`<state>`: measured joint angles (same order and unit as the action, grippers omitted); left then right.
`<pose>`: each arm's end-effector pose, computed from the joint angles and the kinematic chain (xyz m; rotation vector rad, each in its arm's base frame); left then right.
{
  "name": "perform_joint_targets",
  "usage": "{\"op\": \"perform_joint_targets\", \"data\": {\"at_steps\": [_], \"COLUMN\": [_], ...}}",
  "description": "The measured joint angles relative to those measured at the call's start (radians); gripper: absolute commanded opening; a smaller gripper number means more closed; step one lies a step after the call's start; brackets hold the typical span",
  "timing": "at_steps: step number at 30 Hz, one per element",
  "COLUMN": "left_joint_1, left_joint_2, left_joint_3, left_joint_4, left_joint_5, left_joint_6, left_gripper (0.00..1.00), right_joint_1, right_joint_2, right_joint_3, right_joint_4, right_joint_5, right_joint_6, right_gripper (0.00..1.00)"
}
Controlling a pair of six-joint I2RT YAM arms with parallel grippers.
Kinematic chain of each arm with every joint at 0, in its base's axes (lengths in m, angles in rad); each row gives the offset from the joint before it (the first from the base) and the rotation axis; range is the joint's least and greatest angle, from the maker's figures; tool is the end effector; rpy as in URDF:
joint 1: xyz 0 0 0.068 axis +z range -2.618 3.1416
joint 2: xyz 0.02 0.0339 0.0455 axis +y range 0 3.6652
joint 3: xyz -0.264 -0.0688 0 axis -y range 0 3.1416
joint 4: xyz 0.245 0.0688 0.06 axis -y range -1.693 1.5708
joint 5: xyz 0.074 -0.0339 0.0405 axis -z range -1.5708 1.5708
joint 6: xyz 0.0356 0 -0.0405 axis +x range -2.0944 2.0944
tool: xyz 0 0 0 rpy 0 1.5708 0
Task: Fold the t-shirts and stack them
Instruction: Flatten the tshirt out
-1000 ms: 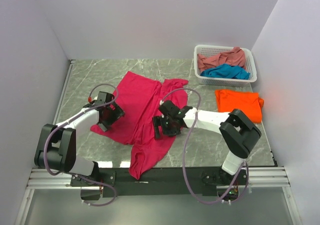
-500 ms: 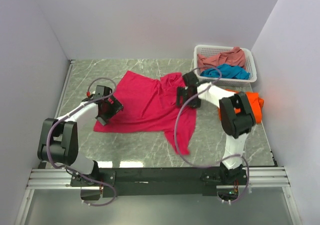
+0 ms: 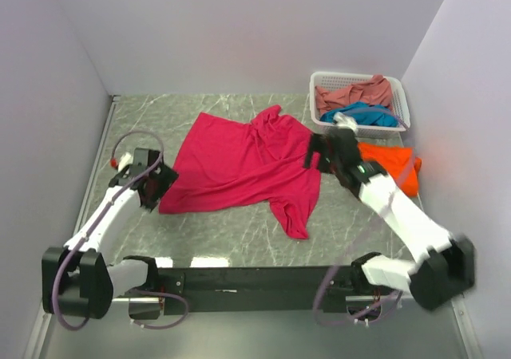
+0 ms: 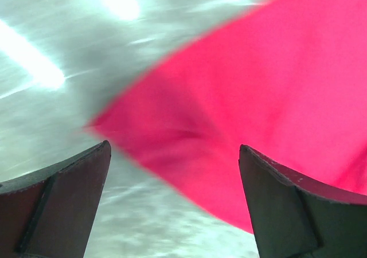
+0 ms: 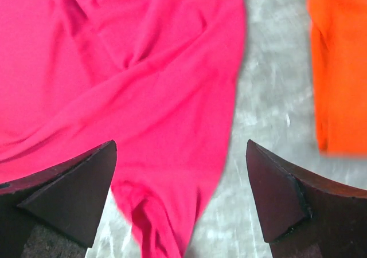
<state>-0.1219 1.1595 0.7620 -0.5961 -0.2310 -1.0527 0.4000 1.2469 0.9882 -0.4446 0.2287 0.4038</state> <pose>0.2222 -0.0190 0.2249 -1.2143 2.2236 -0.1720 0.2528 0.0981 0.2888 0.1242 2.2544 0.1702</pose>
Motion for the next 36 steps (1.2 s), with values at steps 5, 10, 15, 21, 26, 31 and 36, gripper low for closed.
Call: {"op": "perform_joint_targets", "data": {"at_steps": [5,10,15,21,26,31,36], "left_joint_1": [0.087,0.113,0.115,0.118,0.118,0.119,0.118], "left_joint_2": [-0.056,-0.021,0.037,0.079,0.078,0.056,0.031], "left_joint_3": [-0.158,-0.199,-0.205,-0.205,-0.208,-0.22,-0.227], "left_joint_4": [-0.042,-0.021,0.051,0.134,0.151,0.153,0.146], "left_joint_5": [-0.01,0.007,0.058,0.098,0.105,0.102,0.101], "left_joint_6": [-0.033,-0.037,-0.025,-0.01,-0.003,0.001,0.004], "left_gripper": [0.91,0.6,0.42,0.01,0.01,0.01,0.01], "right_joint_1": [-0.025,-0.027,-0.027,-0.018,0.165,0.29,0.312], "right_joint_2": [-0.337,-0.431,-0.459,-0.425,-0.333,-0.217,-0.169], "right_joint_3": [-0.292,-0.388,-0.419,-0.422,-0.422,-0.438,-0.459], "right_joint_4": [0.047,0.04,0.024,-0.026,-0.078,-0.104,-0.115], "right_joint_5": [0.002,-0.04,-0.093,-0.166,-0.173,-0.175,-0.163], "right_joint_6": [0.122,0.177,0.222,0.262,0.345,0.438,0.475], "right_gripper": [0.99,0.96,0.93,0.84,0.77,0.72,0.7]}}
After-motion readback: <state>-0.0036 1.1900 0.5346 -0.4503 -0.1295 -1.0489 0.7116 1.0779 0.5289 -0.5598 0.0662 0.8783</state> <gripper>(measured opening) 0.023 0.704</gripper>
